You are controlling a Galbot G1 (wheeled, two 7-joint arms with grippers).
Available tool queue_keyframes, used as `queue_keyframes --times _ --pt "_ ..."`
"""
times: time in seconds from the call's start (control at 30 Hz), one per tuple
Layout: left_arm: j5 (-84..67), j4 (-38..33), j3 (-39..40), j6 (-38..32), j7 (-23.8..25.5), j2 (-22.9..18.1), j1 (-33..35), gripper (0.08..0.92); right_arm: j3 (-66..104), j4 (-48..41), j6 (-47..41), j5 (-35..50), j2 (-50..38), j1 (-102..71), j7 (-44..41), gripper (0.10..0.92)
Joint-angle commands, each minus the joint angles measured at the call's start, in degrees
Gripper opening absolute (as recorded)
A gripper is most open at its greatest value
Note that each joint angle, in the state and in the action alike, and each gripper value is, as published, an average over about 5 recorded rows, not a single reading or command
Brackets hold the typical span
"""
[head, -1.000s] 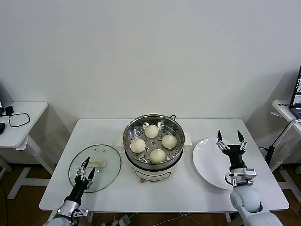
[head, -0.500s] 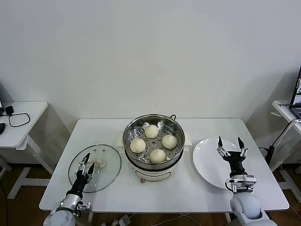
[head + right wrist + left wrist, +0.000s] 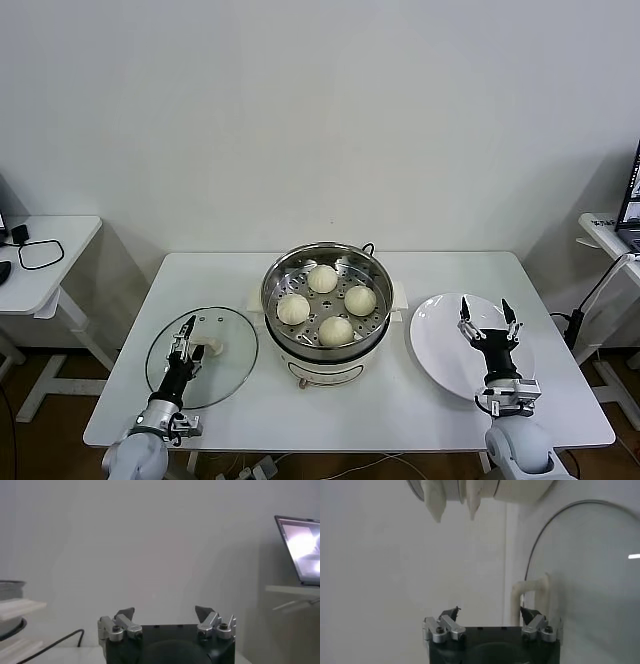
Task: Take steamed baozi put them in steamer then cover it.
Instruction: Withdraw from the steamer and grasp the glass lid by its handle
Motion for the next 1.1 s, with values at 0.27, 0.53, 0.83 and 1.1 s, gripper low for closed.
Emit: queue_keyframes --times 0.27,0.53,0.83,1.1 --pt "-0.94 2.13 0.69 -0.44 0.70 -0.20 -2.67 0.823 0.42 0.27 0.07 -0.30 0.67 -0.44 -0.30 0.823" --pt "-1.22 4.06 1.05 -0.64 1.63 -0.37 -3.71 0.654 0.71 0.40 -0.05 -0.05 0.38 -0.49 -0.13 0.823" --pt "-2.45 3.49 0.95 -1.09 2.14 -0.53 -3.52 0.386 0.65 0.53 -0.16 0.13 0.00 -0.05 -0.06 0.823" --pt "-3.39 -4.34 -2.02 -0.19 2.45 0.34 -1.39 0.196 -0.02 0.27 -0.12 -0.12 0.50 0.50 -0.11 0.823"
